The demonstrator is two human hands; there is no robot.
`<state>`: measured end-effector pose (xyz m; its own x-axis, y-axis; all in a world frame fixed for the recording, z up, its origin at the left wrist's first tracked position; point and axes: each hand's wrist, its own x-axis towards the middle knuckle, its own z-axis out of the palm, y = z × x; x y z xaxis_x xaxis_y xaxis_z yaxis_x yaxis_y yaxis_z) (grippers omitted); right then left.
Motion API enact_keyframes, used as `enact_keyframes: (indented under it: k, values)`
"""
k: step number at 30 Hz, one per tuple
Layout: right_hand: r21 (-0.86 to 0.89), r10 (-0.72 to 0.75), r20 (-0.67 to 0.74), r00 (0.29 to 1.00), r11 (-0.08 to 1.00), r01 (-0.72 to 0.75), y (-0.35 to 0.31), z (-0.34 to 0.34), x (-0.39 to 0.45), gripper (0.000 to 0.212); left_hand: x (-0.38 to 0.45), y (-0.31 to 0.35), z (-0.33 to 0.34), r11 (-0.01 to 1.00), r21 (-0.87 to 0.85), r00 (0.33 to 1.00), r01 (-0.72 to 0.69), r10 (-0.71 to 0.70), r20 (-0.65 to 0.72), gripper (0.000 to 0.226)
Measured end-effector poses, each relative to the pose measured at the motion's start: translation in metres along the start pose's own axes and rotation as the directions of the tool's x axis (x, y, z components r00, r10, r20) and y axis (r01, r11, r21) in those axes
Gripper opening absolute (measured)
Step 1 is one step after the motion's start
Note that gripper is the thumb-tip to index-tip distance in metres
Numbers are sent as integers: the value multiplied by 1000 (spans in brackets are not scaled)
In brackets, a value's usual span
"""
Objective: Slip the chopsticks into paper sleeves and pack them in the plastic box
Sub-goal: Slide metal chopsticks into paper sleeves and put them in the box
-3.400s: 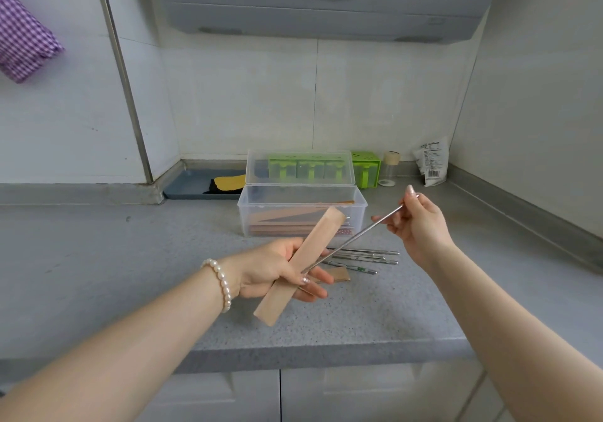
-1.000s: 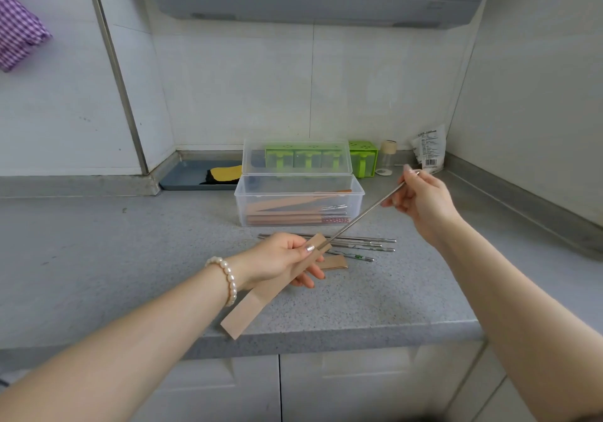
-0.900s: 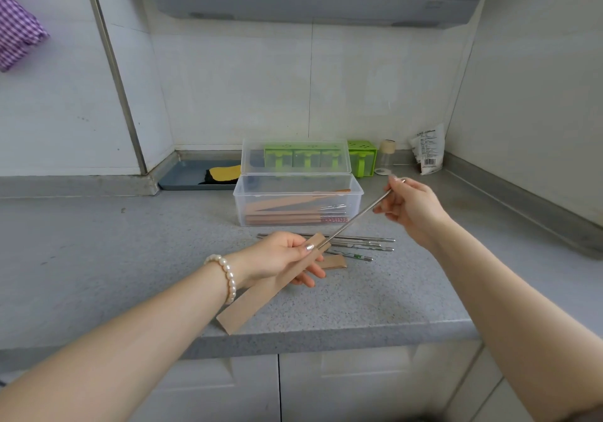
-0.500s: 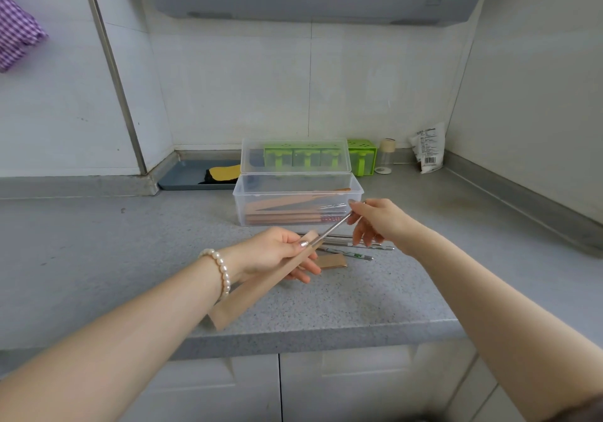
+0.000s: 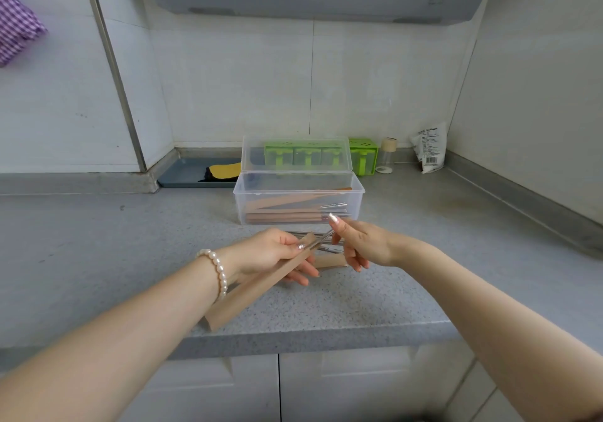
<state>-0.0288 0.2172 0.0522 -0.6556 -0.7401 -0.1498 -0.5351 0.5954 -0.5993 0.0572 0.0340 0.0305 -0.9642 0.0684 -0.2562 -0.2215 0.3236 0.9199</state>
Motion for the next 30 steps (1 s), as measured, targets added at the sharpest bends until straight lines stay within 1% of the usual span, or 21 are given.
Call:
enact_keyframes:
  k: [1,3,4,5,6,8,9,10,12,13,15,17,20,25,30]
  values:
    - [16,-6,13,1000,1000,5,0,0,-1,63,0,0,0,1000,-6,1000,-3,3,0,26]
    - [66,-3,22,1000,998,2,4,-5,2,68,1,0,-2,1000,8,1000,0,0,5,26]
    - [107,0,-19,1000,994,2,9,-12,5,69,2,0,-3,1000,16,1000,1,-1,4,27]
    - [148,15,-100,995,989,0,16,-22,10,63,3,0,-5,1000,21,1000,0,0,-5,27]
    - [176,44,-216,975,984,-5,25,-32,15,51,4,1,-7,999,33,1000,-3,4,-25,27]
    - [188,114,-442,890,982,-32,48,-51,24,24,5,3,-12,995,103,997,-1,9,-80,27]
    - [189,144,-503,852,980,-53,61,-58,29,18,4,4,-15,988,155,994,9,7,-105,27]
    - [184,170,-518,839,979,-85,72,-62,32,16,4,4,-18,979,203,992,24,1,-124,26]
    - [130,200,-455,868,979,-157,88,-60,37,14,5,4,-23,960,274,988,60,-18,-154,24]
    - [73,205,-409,889,979,-192,94,-57,40,14,5,3,-26,956,283,985,80,-31,-172,22]
    - [-58,203,-332,921,970,-234,103,-48,43,11,7,0,-29,964,242,976,108,-57,-208,20]
    - [-113,197,-292,936,964,-239,109,-40,47,8,7,-3,-31,970,211,972,117,-69,-224,19]
    - [-108,204,-302,931,963,-246,117,-34,52,9,6,-5,-33,969,211,974,126,-80,-213,21]
    - [-55,188,-376,907,973,-224,123,-33,55,13,3,-5,-33,980,152,978,130,-101,-184,20]
    - [-75,192,-368,910,969,-235,127,-31,58,8,2,-6,-32,981,143,979,133,-108,-172,20]
